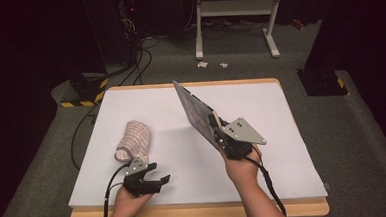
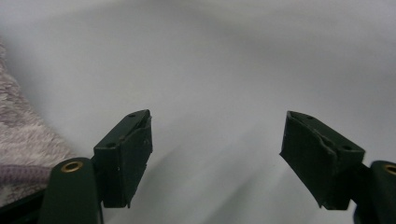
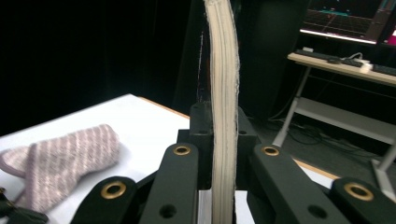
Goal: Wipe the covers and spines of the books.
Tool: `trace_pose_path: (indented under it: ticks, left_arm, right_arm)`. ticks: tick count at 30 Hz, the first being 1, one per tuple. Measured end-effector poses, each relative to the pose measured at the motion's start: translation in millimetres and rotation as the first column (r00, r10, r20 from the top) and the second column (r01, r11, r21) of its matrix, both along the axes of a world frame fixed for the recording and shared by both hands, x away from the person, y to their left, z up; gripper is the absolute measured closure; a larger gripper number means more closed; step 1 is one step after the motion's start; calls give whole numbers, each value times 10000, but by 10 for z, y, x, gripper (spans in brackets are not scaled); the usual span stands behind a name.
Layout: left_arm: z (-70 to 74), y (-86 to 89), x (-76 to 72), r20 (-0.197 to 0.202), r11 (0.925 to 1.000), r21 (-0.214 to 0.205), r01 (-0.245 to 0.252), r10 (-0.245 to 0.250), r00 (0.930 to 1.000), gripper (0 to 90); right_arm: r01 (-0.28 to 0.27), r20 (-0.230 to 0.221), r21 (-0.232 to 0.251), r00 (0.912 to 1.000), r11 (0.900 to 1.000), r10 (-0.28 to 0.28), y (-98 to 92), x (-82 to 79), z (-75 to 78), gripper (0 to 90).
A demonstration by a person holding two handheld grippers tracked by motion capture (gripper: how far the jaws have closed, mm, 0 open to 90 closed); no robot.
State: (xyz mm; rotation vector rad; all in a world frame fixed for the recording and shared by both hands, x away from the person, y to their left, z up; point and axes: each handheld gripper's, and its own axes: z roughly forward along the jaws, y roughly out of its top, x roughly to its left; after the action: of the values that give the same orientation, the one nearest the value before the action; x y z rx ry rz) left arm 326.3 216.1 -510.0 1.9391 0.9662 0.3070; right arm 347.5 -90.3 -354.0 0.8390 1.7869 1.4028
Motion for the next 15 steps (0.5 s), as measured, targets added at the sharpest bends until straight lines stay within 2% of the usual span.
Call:
trace_pose_path:
  ticks: [4, 7, 15]
  left_arm:
    - [0, 0, 5, -20, 10000, -2, 0, 0, 10000, 247]
    - [7, 3, -4, 112, 9999, -100, 14, -13, 9999, 259]
    - [3, 7, 0, 18, 10000, -69, 17, -17, 10000, 257]
  right_arm:
    - [-289, 100, 120, 9995, 9995, 288, 134, -6, 28, 847]
    - [-454, 230, 164, 9987, 9988, 450, 237, -14, 32, 846]
    - [-676, 74, 265, 9977, 9974, 675, 440, 38, -47, 846]
